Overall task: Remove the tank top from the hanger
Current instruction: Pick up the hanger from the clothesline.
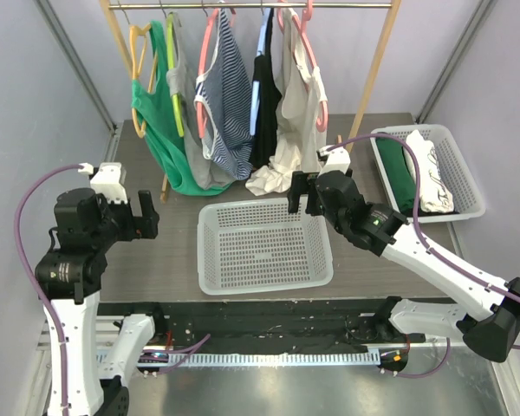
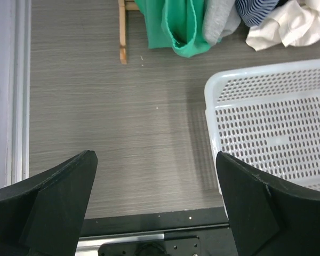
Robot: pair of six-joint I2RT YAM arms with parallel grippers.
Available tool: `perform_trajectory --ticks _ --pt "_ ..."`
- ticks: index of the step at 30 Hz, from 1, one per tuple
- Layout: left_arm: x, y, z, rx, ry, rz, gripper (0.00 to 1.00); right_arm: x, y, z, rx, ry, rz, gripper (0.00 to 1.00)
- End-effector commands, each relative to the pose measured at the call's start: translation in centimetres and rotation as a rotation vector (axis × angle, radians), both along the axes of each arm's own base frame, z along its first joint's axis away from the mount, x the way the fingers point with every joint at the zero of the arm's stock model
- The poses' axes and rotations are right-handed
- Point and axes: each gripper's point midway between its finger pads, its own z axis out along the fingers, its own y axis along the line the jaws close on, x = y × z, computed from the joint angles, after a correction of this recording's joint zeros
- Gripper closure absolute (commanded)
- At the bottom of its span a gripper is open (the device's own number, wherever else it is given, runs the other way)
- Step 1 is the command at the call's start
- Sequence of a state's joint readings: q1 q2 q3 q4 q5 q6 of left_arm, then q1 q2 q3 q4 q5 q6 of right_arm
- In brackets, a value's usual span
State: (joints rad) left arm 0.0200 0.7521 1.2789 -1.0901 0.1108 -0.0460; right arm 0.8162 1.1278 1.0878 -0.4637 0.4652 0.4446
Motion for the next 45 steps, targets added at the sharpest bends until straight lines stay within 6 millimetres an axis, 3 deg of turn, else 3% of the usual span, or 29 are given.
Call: perform_trajectory --ticks 1,6,9,11,13,14,15,16,18,19,20,21,22,23,25,27,28,30,35,43,45 --pt "1.1 0.8 2.9 -0.014 -0.122 0.070 0.00 0.5 -0.5 2.2 0.002 -0.061 -0.019 0.00" --pt "1.9 0.4 4.6 -0.020 -0.200 0.048 0.00 0.8 -0.1 1.3 -0.014 -0.057 -0.004 0.00" --pt "3.3 -0.5 7.2 -0.040 -0.266 -0.004 0.00 0.9 0.1 0.6 -0.028 -0.055 0.002 0.00" --pt "5.6 -0.5 8.6 -0.053 -0.276 -0.002 0.00 1.0 0.2 0.3 -0.029 -0.052 0.003 0.00" --pt "7.2 -0.1 12.5 -0.061 -0.341 0.033 0.00 0.9 0.4 -0.4 -0.025 -0.042 0.010 0.00" --pt "8.1 -0.1 13.5 -0.066 -0.352 0.036 0.00 0.9 0.5 -0.4 -0.012 -0.045 0.008 0.00" --pt "10.6 0.0 13.1 -0.085 -0.312 0.052 0.00 0.8 0.6 -0.4 -0.003 -0.044 0.009 0.00" --pt "11.0 0.3 16.5 -0.087 -0.392 0.071 0.00 0.7 0.6 -0.8 0.000 -0.039 0.012 0.01" --pt "14.2 0.6 17.5 -0.100 -0.394 0.092 0.00 0.6 0.7 -1.0 0.018 -0.037 0.015 0.01" --pt "14.6 1.0 20.3 -0.102 -0.464 0.114 0.00 0.3 0.6 -1.2 0.025 -0.033 0.021 0.01" --pt "15.2 1.1 21.6 -0.112 -0.492 0.124 0.00 0.1 0.7 -1.4 0.029 -0.031 0.024 0.02" --pt "17.3 1.2 21.3 -0.114 -0.477 0.132 0.01 0.0 0.5 -1.5 0.033 -0.029 0.022 0.02" --pt "18.1 1.4 22.1 -0.128 -0.498 0.147 0.00 -0.2 0.3 -1.5 0.041 -0.032 0.022 0.02" --pt "18.0 1.4 24.5 -0.136 -0.560 0.150 0.00 -0.3 0.2 -1.6 0.043 -0.033 0.020 0.02" --pt "20.6 1.4 24.8 -0.149 -0.569 0.152 0.00 -0.6 -0.1 -1.5 0.050 -0.036 0.019 0.02" --pt "21.4 1.4 26.5 -0.159 -0.615 0.152 0.00 -0.7 -0.3 -1.4 0.058 -0.042 0.014 0.03" --pt "23.0 1.3 25.6 -0.163 -0.592 0.153 0.00 -0.8 -0.3 -1.3 0.061 -0.044 0.014 0.03" --pt "23.6 1.2 26.3 -0.171 -0.615 0.150 0.00 -0.8 -0.5 -1.1 0.066 -0.051 0.011 0.03" --pt "26.0 1.2 24.9 -0.172 -0.600 0.150 0.00 -1.0 -0.6 -1.2 0.066 -0.042 0.010 0.04" --pt "27.8 0.9 21.6 -0.165 -0.535 0.143 0.06 -1.2 -0.9 -0.4 0.076 -0.052 0.008 0.05" --pt "28.0 1.0 21.2 -0.157 -0.528 0.143 0.12 -1.3 -1.0 -0.4 0.074 -0.050 0.007 0.06"
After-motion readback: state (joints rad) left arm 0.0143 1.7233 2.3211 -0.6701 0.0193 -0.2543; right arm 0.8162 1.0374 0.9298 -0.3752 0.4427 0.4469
